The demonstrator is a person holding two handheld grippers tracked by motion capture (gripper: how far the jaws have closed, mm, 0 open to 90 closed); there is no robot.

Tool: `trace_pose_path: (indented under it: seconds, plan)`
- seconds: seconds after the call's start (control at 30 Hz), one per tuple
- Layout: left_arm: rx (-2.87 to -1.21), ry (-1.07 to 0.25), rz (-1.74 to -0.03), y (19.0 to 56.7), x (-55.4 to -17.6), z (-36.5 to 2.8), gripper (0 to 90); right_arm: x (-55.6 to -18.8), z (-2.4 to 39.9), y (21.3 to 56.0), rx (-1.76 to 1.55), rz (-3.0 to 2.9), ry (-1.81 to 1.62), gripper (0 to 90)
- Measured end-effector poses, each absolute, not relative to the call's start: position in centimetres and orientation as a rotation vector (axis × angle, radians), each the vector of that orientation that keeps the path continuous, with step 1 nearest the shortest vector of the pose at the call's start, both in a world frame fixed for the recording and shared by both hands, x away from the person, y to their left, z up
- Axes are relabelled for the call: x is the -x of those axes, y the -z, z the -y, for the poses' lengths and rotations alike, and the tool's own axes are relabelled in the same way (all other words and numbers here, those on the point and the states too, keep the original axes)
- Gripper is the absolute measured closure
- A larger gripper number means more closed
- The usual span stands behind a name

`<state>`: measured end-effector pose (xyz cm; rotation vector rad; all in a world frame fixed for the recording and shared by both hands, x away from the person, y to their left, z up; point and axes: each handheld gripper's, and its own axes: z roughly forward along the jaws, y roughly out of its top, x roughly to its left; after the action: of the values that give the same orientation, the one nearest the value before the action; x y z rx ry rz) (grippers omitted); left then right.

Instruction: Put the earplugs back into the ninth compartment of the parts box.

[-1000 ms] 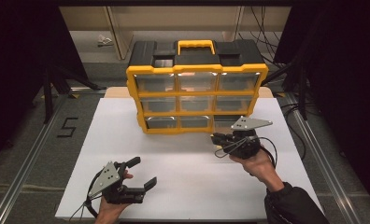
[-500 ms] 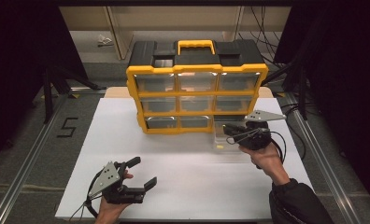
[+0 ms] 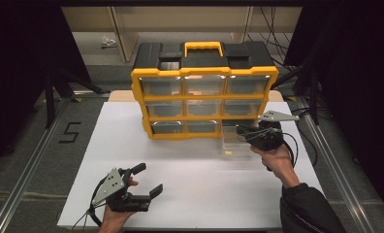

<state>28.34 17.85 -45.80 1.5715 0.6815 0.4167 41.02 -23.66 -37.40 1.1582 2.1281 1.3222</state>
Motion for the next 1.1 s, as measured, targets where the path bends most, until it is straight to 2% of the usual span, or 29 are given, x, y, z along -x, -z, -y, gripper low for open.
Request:
trace_pose_path:
  seconds: [0.5, 0.73, 1.1]
  plan:
    - [-1.57, -0.416, -0.682, 45.8, -28.3, -17.9, 8.7, -42.2, 23.5, 39.0, -1.226, -2.144, -1.266, 78.4]
    - [-1.568, -0.417, -0.682, 45.8, -28.3, -17.9, 8.6, -42.4, 23.4, 39.4, -1.243, -2.162, -1.277, 65.0]
    - [-1.566, -0.418, -0.682, 45.8, -28.3, -17.9, 8.7, -40.9, 22.7, 38.0, -1.174, -2.159, -1.357, 46.2]
